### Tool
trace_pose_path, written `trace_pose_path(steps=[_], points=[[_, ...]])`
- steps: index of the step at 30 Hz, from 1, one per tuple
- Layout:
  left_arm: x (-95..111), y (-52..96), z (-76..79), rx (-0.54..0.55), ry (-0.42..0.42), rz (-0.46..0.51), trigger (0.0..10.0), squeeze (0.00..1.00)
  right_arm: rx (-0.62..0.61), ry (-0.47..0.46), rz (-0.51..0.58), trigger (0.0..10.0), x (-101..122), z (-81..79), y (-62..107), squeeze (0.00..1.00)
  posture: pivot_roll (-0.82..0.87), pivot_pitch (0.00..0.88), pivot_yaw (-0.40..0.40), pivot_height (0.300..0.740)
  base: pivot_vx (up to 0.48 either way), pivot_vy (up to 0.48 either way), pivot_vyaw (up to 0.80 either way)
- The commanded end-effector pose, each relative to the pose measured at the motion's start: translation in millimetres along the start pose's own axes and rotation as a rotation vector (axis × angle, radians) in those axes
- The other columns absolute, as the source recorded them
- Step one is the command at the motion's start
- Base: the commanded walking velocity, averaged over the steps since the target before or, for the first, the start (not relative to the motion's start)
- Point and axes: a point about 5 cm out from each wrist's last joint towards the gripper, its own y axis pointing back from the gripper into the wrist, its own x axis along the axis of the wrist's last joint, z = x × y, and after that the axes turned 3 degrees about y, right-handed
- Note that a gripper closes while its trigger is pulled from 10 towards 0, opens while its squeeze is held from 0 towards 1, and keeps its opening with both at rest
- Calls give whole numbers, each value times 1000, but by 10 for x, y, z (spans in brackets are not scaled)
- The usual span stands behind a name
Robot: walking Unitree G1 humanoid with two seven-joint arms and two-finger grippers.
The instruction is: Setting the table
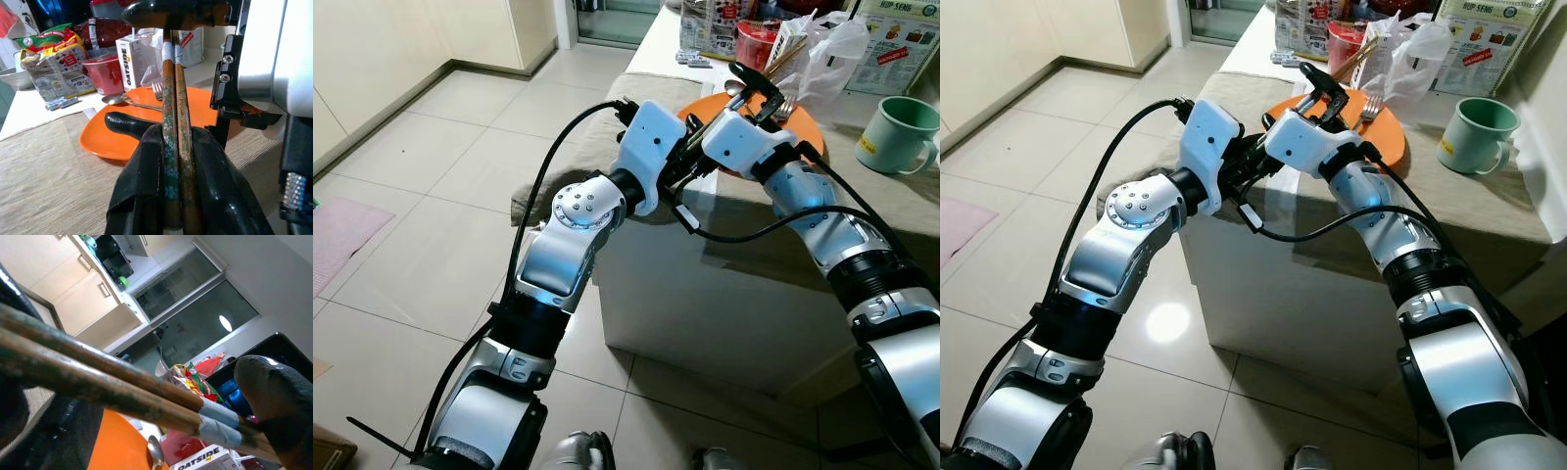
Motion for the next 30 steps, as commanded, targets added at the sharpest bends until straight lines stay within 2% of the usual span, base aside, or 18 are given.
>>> trace_pose_path(steps=[1, 8, 13, 18, 25, 30], points=[[154, 3, 46, -24, 4, 69, 0, 0, 31, -43, -22, 10000, -23, -109, 10, 1000, -160, 53, 44, 740, 0, 0, 0], [268, 16, 57, -32, 31, 122, 0, 0, 44, -65, -40, 10000, -48, -189, 26, 1000, -158, 49, 46, 740, 0, 0, 0], [312, 24, 45, -33, 41, 138, 0, 0, 56, -48, -40, 10000, -59, -214, 40, 1000, -158, 54, 48, 740, 0, 0, 0], [307, 26, 31, -24, 51, 136, 0, 0, 50, -20, -22, 10000, -66, -178, 56, 1000, -161, 59, 49, 740, 0, 0, 0], [293, 24, 20, -26, 44, 122, 0, 0, 37, -70, -64, 10000, -131, -155, 71, 1000, -164, 63, 49, 740, 0, 0, 0], [257, 29, 10, -26, 32, 104, 0, 0, 20, -45, -62, 10000, -141, -107, 75, 1000, -165, 65, 49, 740, 0, 0, 0]])
